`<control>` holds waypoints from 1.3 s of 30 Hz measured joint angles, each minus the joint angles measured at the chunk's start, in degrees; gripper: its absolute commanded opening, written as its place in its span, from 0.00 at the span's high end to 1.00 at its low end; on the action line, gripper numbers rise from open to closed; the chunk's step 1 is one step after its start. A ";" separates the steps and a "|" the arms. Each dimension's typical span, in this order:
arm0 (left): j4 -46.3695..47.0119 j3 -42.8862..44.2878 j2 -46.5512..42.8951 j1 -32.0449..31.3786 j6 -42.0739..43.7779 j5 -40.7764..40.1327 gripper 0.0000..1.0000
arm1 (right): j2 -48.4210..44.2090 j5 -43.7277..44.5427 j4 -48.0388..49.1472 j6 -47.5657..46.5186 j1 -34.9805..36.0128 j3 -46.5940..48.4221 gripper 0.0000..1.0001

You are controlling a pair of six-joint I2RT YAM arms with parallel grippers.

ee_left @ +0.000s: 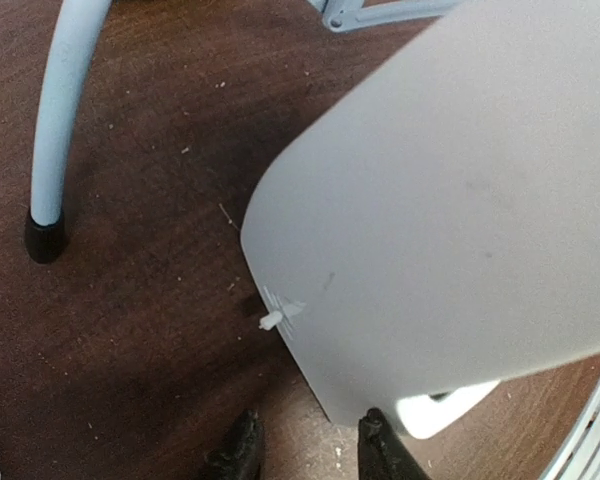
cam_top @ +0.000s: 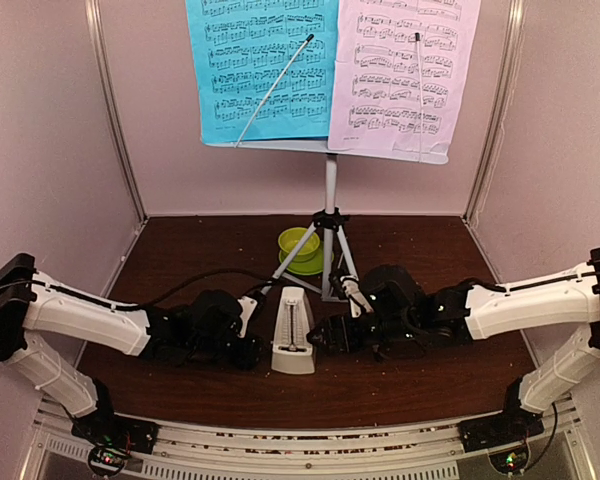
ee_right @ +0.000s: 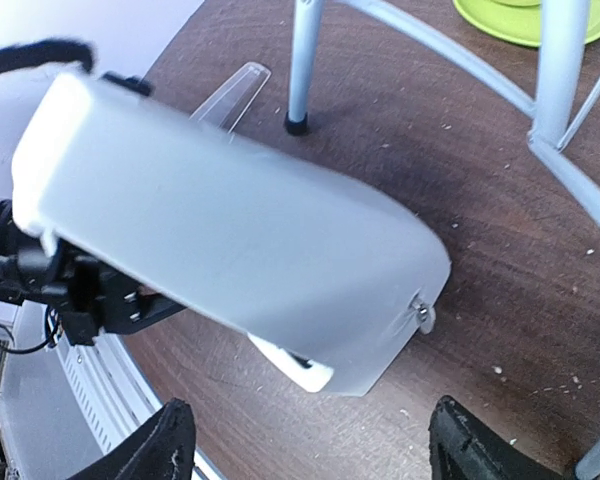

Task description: Set up the instrument practice props

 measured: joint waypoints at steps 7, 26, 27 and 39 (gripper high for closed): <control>0.17 2.19 3.61 -0.15 -0.55 1.88 0.66 | -0.07 -0.09 1.44 0.00 1.22 -0.15 0.17; -0.37 0.76 -5.03 -0.26 -0.28 -1.01 0.65 | 2.34 5.05 1.79 -0.35 1.25 6.69 0.31; -0.50 0.76 -5.03 -0.26 -0.28 -1.11 0.65 | 2.58 5.35 1.79 -0.37 1.25 6.78 0.35; -1.38 0.76 -5.03 -0.26 -0.28 -2.14 0.65 | 3.37 8.35 1.49 0.02 1.46 7.04 0.57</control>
